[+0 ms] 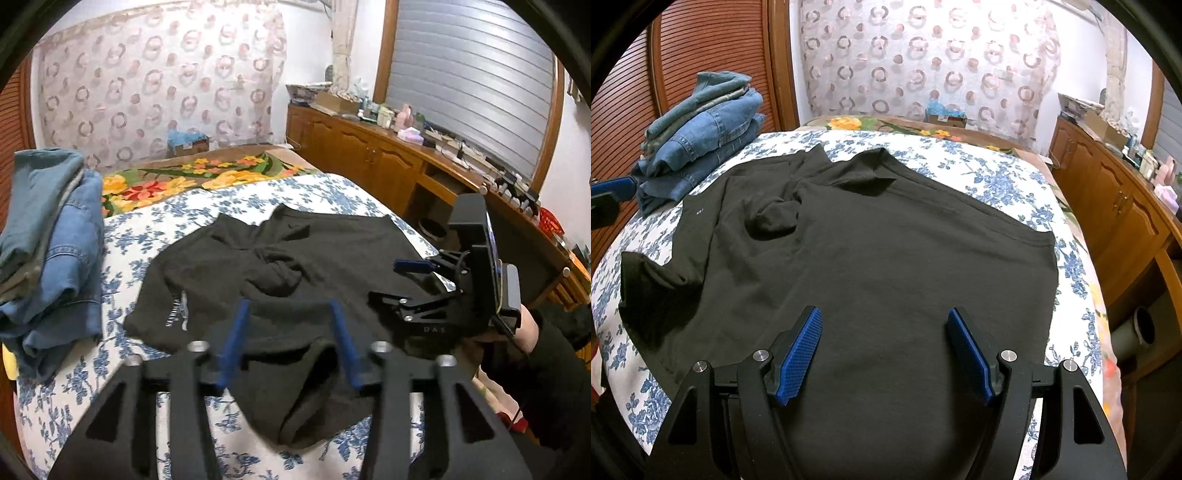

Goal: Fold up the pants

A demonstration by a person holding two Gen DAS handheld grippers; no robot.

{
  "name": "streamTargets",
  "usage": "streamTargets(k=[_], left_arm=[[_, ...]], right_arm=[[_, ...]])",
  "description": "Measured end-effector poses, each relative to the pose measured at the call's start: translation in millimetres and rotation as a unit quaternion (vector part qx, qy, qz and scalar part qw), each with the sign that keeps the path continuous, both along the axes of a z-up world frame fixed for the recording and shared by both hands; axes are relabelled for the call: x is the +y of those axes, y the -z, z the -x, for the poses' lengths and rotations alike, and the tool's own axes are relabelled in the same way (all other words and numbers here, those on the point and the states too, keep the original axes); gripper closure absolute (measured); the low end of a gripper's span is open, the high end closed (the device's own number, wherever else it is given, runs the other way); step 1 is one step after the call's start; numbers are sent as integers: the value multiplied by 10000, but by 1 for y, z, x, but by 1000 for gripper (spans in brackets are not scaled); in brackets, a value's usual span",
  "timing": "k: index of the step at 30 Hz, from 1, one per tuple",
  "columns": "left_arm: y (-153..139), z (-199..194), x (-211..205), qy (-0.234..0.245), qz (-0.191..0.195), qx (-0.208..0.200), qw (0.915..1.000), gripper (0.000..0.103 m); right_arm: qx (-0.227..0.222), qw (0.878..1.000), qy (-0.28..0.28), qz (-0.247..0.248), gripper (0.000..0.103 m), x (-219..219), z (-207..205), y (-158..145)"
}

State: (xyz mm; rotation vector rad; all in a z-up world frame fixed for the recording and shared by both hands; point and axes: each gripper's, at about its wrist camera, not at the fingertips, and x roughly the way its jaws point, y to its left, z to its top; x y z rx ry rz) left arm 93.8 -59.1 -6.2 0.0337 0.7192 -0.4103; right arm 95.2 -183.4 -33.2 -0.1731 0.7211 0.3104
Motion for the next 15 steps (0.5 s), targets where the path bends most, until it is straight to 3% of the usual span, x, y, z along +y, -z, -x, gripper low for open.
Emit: streamTargets(k=[4, 15], left_arm=[[5, 4, 14, -187, -55, -29, 9998, 49], [43, 10, 45, -536, 31, 335, 9980, 49]], right_arm=[[-287, 9995, 100, 28, 30, 0, 10, -9], [-472, 9931, -882, -612, 39, 53, 44, -37]])
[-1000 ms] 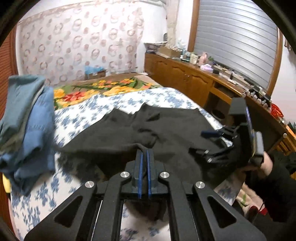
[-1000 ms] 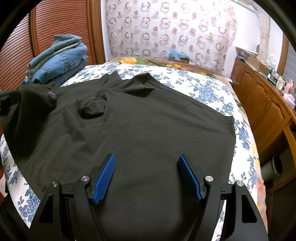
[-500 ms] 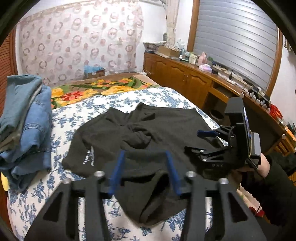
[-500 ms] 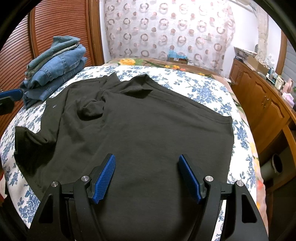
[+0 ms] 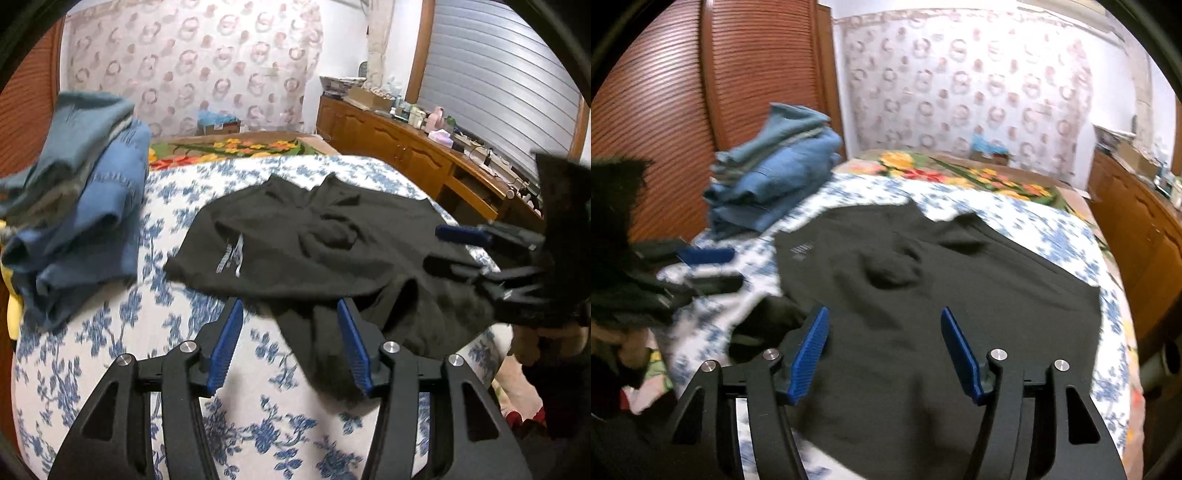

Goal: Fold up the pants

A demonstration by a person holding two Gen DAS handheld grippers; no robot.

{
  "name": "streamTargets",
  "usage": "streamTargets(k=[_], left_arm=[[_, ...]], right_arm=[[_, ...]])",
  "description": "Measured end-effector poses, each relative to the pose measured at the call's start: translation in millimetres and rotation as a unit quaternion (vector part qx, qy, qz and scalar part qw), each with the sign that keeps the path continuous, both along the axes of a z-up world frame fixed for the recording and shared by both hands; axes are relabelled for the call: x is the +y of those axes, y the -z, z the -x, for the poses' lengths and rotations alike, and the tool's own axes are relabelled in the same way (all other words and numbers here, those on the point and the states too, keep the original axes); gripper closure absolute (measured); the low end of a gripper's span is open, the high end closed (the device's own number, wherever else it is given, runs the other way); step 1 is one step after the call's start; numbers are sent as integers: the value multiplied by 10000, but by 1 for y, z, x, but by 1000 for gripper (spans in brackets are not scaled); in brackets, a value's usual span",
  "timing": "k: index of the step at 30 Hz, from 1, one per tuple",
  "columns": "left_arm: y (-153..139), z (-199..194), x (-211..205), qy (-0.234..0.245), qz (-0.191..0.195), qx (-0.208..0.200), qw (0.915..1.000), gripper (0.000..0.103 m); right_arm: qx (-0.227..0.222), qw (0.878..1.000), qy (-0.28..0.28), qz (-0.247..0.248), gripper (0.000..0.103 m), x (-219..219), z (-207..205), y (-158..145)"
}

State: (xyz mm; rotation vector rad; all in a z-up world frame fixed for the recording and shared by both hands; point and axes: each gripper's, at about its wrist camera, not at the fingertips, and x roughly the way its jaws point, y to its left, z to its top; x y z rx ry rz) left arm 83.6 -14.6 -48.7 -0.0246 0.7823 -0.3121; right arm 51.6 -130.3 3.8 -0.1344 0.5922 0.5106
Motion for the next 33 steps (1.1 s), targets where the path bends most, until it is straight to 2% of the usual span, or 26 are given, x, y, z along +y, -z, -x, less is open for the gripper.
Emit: streamTargets(k=[4, 8, 10, 12, 14, 16, 18, 26, 33], left_arm=[[13, 4, 6, -63, -2, 138, 9999, 49], [18, 8, 12, -120, 47, 188, 9997, 49], [19, 9, 14, -134, 55, 194, 9997, 49], [19, 9, 14, -141, 73, 199, 9997, 49], [18, 9, 14, -130, 93, 191, 9997, 49], [18, 10, 12, -105, 92, 184, 9997, 49], [16, 10, 9, -62, 74, 169, 9998, 49], [1, 4, -13, 171, 99, -52, 9998, 49], [-11, -4, -37, 425, 11, -166, 9990, 49]], right_arm=[[-40, 9996, -272, -83, 45, 9, 6, -6], [135, 9986, -492, -108, 55, 15, 5, -1], [245, 9978, -619, -75, 68, 18, 3, 2], [310, 9972, -675, 6, 71, 21, 0, 4], [383, 9970, -676, 56, 79, 20, -7, 7], [433, 9968, -668, 56, 95, 17, -12, 10], [358, 9970, -687, -26, 99, 11, -11, 6], [-262, 9983, -336, -405, 100, -32, 13, -26], [-576, 9972, 98, -470, 100, -72, 34, -39]])
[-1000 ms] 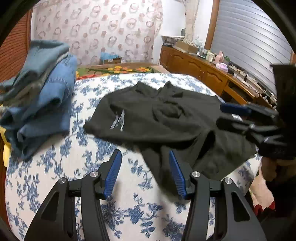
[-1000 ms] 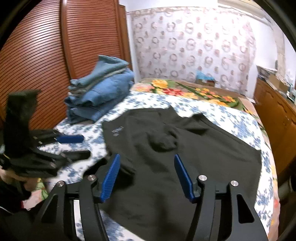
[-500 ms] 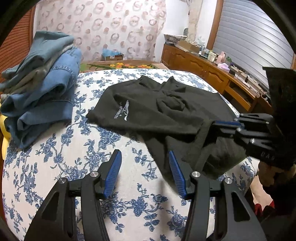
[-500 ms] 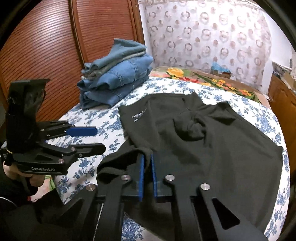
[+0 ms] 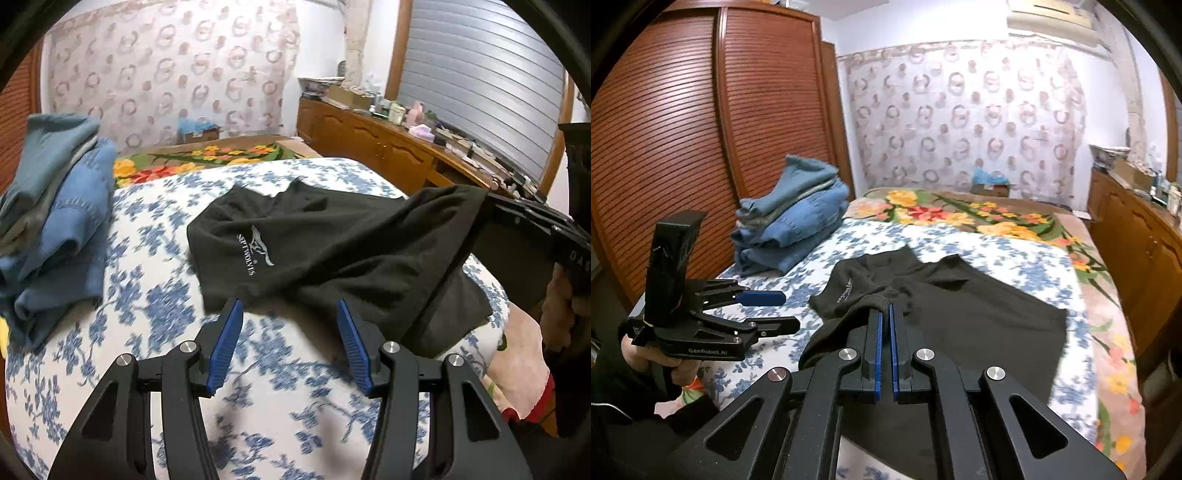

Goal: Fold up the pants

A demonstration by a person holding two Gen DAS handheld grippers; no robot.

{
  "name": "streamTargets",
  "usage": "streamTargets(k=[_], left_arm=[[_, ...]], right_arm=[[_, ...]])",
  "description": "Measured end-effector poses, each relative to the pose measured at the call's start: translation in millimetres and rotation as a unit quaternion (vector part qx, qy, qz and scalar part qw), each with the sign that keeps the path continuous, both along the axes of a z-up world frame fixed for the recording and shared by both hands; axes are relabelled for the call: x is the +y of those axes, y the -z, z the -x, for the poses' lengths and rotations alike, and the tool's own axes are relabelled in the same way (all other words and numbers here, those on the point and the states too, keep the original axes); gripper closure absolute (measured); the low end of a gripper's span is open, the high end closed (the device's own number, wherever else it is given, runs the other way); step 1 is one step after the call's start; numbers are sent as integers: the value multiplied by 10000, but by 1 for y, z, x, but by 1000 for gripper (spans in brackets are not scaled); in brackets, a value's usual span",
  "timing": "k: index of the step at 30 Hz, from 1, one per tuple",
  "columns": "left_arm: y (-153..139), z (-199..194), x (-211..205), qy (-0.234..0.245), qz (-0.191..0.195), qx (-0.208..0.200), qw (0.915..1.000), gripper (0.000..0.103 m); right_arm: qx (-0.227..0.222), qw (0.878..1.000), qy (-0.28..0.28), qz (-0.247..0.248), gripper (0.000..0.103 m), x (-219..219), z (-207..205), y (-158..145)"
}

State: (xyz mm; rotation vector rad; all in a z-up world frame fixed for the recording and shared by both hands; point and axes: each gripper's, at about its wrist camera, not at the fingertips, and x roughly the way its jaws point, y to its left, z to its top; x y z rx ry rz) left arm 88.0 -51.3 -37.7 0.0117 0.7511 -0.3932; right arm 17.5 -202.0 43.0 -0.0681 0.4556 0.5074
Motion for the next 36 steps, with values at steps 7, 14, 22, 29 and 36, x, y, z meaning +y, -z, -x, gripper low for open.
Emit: streamTargets(k=[7, 14, 22, 29, 36], left_arm=[[-2, -4, -21, 199, -35, 17, 9998, 49], [-1, -1, -36, 354, -81, 37, 9993, 49], [5, 2, -43, 401, -101, 115, 9991, 49], [9, 1, -52, 444, -138, 184, 9988, 49], [19, 1, -61, 515, -225, 294, 9980, 49]], right_arm=[[-103, 9992, 379, -25, 100, -15, 27, 3], [-72, 9980, 628, -67, 100, -22, 59, 7], [270, 9944, 1024, -35, 100, -43, 79, 20], [789, 9906, 1118, 25, 100, -42, 81, 45], [1036, 9868, 1246, 41, 100, -58, 78, 49]])
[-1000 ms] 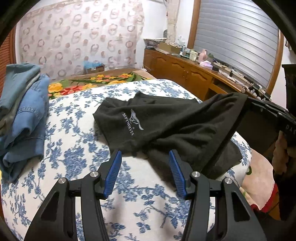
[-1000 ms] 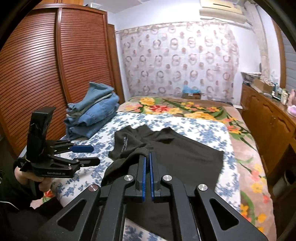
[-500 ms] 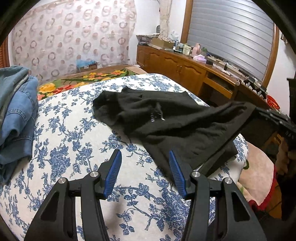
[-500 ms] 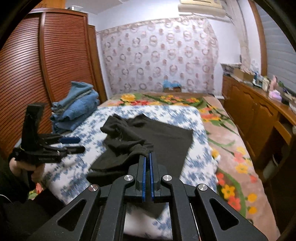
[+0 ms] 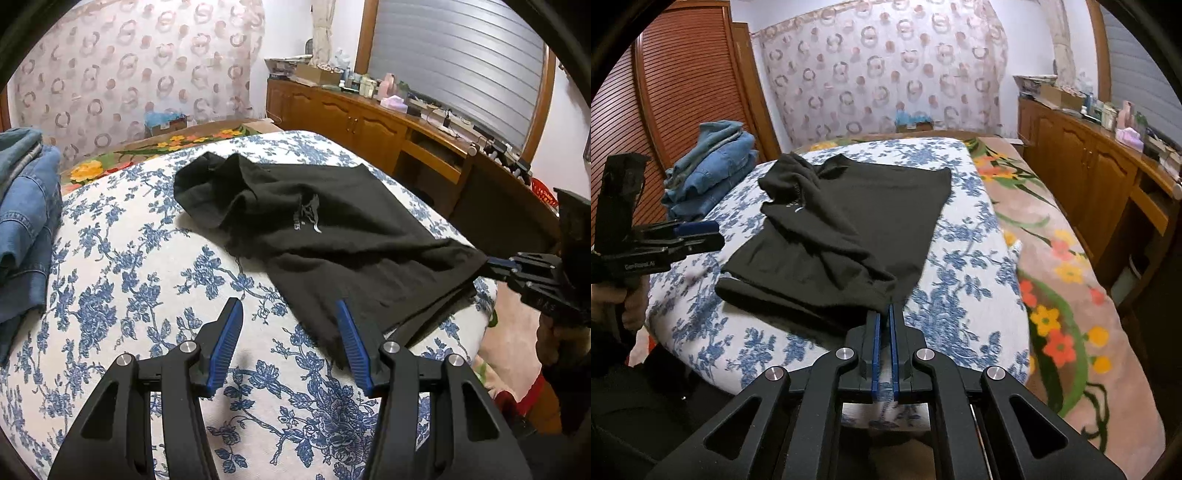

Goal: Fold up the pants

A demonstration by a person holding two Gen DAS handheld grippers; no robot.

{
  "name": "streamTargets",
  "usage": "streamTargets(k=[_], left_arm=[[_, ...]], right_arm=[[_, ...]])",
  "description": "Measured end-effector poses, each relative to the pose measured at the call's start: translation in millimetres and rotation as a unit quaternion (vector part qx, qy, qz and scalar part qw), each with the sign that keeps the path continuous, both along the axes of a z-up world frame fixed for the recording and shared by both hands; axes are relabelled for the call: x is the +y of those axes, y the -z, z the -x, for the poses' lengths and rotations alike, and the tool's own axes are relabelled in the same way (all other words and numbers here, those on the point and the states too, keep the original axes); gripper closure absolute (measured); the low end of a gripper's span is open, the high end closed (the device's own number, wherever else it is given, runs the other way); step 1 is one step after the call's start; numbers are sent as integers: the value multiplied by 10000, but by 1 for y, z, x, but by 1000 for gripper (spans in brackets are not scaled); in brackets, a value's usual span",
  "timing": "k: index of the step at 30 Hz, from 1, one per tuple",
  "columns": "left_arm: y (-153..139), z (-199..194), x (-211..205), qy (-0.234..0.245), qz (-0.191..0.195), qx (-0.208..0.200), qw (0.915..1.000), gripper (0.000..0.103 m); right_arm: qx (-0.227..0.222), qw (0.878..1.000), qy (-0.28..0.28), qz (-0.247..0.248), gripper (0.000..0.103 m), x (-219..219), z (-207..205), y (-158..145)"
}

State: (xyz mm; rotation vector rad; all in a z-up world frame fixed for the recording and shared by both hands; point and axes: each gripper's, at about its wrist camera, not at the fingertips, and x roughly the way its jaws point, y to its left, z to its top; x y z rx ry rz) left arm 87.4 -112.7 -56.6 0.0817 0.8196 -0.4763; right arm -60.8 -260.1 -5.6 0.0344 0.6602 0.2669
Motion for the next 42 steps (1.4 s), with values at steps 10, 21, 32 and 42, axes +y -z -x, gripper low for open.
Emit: streamTargets(k=[10, 21, 32, 42], left_arm=[[3, 1, 3, -66, 13, 42, 10000, 49], [0, -4, 14, -327, 23, -81, 9994, 49], [-9, -8, 36, -595, 78, -254, 9979, 49], [-10, -9, 50, -718, 164, -396, 9965, 23]], right_arm=[[-225, 9996, -44, 154, 91, -10, 15, -20], [-490, 9983, -324, 68, 76, 12, -11, -27], [-206, 9939, -1084, 90, 76, 61, -81, -22], [320, 9859, -1535, 579, 69, 100, -134, -7]])
